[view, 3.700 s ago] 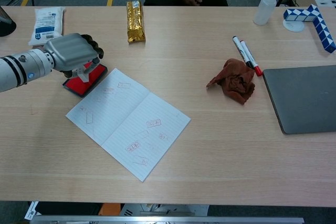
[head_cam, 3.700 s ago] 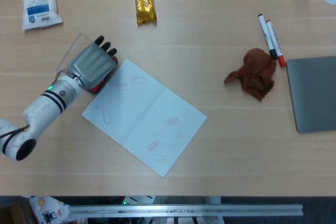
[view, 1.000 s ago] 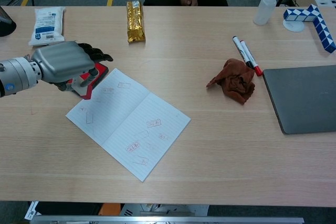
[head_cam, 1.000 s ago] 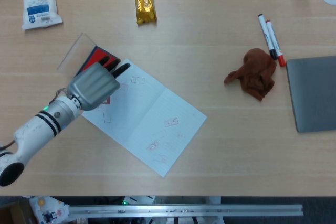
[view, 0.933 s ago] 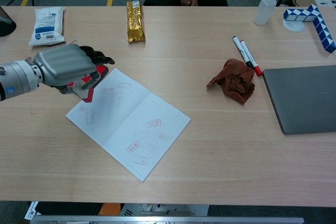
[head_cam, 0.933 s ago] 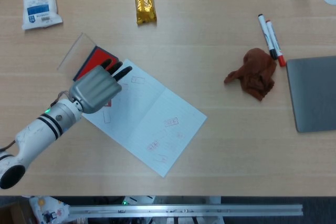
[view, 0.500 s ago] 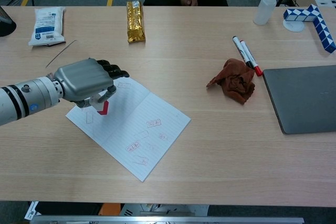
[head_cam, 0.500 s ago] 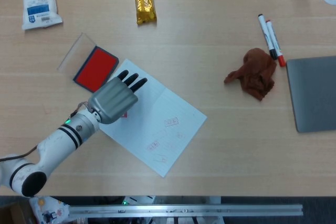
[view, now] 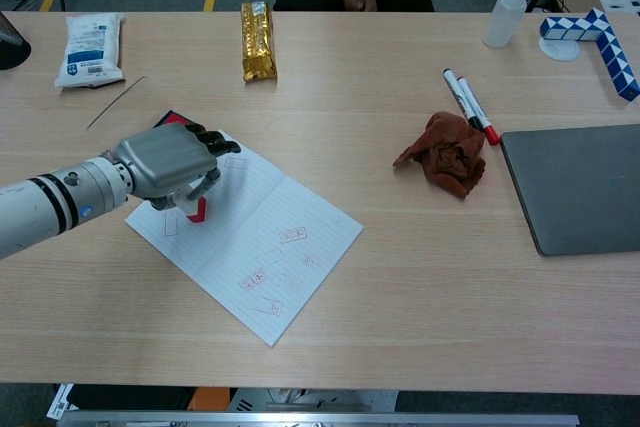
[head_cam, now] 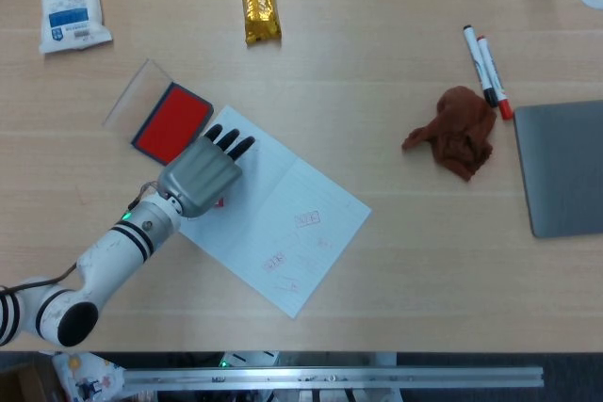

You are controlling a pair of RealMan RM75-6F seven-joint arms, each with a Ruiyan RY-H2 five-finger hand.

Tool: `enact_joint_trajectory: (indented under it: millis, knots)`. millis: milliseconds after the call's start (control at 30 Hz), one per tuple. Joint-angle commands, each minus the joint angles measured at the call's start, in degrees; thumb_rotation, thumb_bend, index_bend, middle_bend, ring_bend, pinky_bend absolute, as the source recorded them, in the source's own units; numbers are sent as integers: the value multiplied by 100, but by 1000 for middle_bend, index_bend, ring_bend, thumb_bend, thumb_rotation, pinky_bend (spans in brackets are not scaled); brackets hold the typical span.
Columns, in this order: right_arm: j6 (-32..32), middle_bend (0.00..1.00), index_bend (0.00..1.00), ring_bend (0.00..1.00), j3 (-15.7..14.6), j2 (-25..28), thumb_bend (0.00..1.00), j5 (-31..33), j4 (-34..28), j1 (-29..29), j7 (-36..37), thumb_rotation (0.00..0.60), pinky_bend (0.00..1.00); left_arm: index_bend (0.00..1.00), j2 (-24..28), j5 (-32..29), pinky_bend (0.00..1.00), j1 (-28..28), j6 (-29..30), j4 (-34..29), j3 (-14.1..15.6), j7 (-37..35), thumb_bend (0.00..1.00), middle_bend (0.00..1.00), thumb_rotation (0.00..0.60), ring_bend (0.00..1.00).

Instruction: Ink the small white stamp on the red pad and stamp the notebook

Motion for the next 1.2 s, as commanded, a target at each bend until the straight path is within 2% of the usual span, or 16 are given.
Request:
enact_joint_trajectory:
  millis: [33,433,1200]
  knots:
    - [15,409,374,345,2,11,178,-4,-20,-7,-19,600,410,659,-53,-10,163,14,-1,79,18,-51,319,89,600,85]
    - [68,409,374,345,-7,16,179,1,-24,-54,-15,600,410,667,-154,110,163,52,85,157,91,-70,319,96,600,85]
    - [80,409,374,345,-7,-25,178,73,121,-136,97,600,410,672,-402,-192,163,-92,6,345,40,191,321,99,600,85]
